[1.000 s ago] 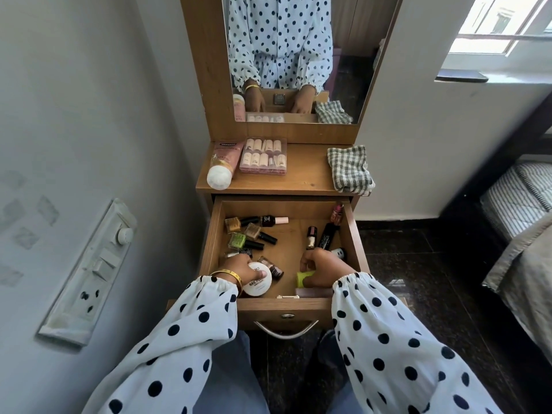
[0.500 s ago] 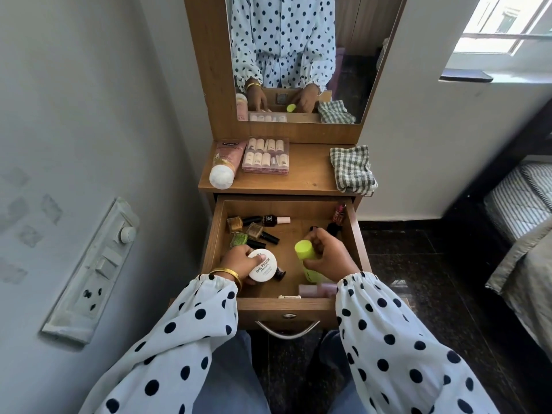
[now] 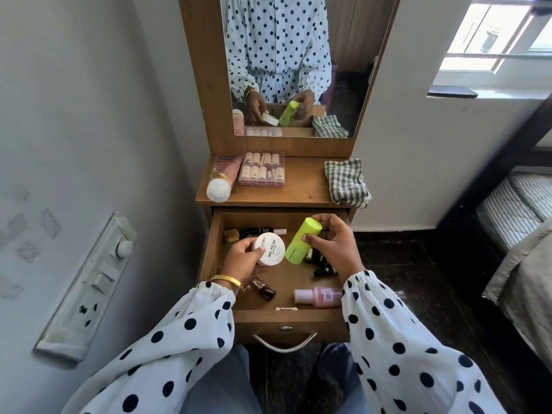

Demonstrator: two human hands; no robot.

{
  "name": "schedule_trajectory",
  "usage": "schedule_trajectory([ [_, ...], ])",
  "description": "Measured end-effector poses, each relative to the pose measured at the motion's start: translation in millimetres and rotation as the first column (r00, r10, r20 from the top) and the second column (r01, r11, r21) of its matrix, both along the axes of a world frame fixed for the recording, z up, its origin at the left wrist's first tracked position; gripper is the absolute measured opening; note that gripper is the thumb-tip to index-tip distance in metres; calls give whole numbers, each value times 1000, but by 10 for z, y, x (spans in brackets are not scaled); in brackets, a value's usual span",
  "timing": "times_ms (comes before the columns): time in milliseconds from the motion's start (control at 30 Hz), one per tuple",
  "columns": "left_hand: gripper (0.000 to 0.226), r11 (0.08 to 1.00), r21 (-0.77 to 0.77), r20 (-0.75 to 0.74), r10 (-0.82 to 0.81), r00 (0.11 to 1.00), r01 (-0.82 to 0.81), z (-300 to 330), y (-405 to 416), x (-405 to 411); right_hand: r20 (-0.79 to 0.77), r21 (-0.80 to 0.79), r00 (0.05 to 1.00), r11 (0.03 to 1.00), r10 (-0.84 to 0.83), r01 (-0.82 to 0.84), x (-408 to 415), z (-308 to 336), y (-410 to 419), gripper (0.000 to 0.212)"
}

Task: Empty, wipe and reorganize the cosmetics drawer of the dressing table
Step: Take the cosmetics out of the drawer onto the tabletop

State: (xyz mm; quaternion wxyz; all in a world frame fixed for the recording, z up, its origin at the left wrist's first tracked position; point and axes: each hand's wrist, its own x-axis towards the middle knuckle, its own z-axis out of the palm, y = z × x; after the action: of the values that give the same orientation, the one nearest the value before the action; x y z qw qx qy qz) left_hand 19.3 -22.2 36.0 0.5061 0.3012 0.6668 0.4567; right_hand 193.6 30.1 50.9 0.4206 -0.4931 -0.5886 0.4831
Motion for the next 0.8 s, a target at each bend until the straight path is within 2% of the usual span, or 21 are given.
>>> schedule_trajectory([
  [233, 37, 979, 153, 122, 119, 985, -137, 548, 474, -4, -33, 110, 999, 993, -43, 46, -199, 547, 429, 35],
  [333, 37, 969, 180, 24, 168, 986, -169, 732, 788, -32, 10, 148, 994, 984, -107, 104, -291, 699, 660, 36],
  [467, 31, 976, 170, -278, 181, 943, -137, 829, 1153, -79, 88, 183, 979, 969, -182, 164, -388, 776, 959, 36],
  [667, 22, 980, 141, -259, 172, 950, -139, 806, 1636, -131, 183, 171, 960, 969, -210, 180, -465, 816, 1396, 36],
  [800, 30, 977, 139, -276, 198, 940, -164, 669, 1833, -211, 198, 176, 954, 966, -224, 190, -502, 727, 1587, 37],
])
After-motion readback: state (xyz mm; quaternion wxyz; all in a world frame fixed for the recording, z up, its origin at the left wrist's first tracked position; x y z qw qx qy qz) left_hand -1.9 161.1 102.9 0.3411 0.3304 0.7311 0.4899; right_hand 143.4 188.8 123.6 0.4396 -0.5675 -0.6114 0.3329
